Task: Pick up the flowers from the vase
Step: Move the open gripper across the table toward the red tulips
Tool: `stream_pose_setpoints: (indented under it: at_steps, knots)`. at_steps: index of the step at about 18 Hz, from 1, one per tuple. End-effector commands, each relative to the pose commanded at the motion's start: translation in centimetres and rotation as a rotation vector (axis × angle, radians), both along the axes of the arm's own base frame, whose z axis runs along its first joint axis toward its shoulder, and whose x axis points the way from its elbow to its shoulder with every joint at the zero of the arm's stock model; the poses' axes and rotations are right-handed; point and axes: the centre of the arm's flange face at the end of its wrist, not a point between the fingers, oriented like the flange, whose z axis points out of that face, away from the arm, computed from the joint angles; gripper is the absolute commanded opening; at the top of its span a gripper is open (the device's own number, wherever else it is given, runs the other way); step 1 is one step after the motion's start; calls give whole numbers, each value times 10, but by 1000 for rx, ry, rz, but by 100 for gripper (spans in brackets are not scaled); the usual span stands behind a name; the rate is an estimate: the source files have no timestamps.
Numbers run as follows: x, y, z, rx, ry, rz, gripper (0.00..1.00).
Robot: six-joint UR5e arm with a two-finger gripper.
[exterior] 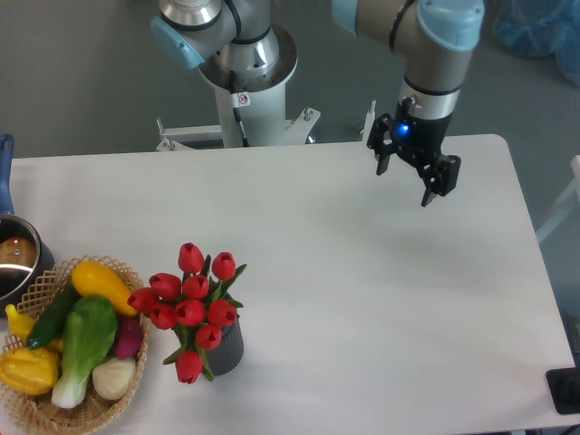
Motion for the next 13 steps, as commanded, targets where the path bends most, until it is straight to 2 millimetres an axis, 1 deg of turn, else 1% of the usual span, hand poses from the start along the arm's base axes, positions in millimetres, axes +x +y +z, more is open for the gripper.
stream_pose_setpoints:
  at_steps: [3, 4, 6, 8, 11, 13]
  knots:
    - [12, 12, 9, 30, -1, -8, 100]
    - [13, 13, 8, 29, -5, -6, 100]
    - [18, 21, 9, 30, -5, -22, 100]
    - [19, 22, 4, 33, -23, -13, 100]
    - [23, 24, 7, 45, -39, 31, 100]
    - [29, 30, 6, 54, -55, 47, 100]
